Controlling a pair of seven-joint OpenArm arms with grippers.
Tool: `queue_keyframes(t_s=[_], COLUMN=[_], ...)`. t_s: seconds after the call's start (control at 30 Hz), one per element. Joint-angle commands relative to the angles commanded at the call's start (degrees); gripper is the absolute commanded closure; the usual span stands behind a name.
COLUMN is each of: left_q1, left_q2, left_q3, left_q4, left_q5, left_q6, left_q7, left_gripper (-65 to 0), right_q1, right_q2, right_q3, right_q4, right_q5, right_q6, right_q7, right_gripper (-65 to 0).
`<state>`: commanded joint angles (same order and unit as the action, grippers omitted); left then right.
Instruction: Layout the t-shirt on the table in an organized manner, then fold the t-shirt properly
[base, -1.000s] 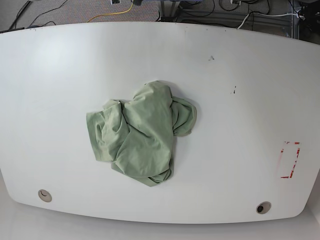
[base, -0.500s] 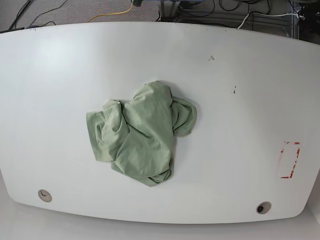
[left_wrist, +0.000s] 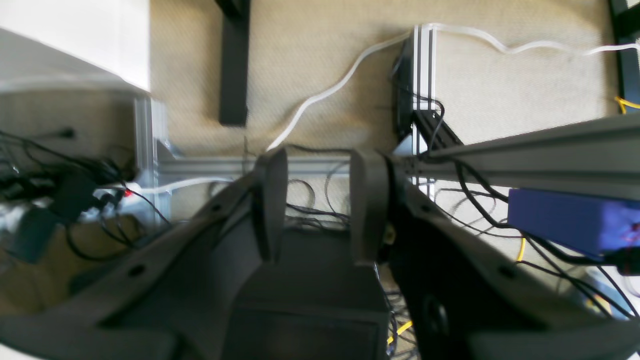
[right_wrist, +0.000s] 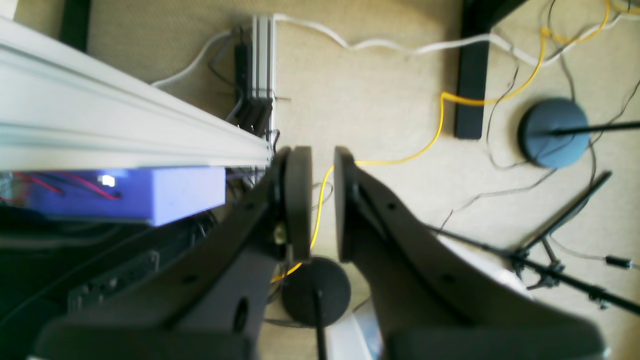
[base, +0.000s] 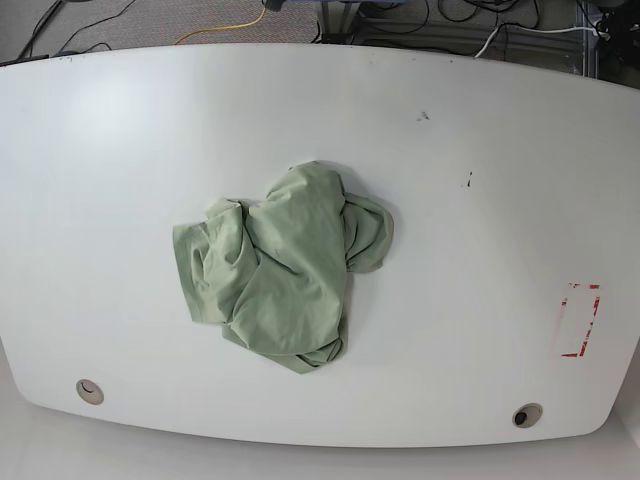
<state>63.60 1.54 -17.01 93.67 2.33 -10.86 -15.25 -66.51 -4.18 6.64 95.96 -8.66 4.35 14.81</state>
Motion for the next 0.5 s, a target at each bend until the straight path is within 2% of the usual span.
queue_keyframes(t_s=[0.3,0.5], left_q1=[4.31,4.84], left_q2=[0.0,0.18], left_q3=[-0.09,-0.09], left_q4=[12.22,16.62], left_q5=[-3.34,-5.63], left_q6=[0.0,0.0], left_q7=[0.0,0.0], left_gripper=[-19.0,-19.0], right_q1=[-7.12,-7.56], right_q2=[0.09,0.97], right_q3=[0.0,0.0], right_q4=[14.86,19.25], right_q5=[0.0,-0.09], right_q6=[0.0,0.0], right_q7=[-0.09,0.0], right_gripper=[-7.5,-7.5])
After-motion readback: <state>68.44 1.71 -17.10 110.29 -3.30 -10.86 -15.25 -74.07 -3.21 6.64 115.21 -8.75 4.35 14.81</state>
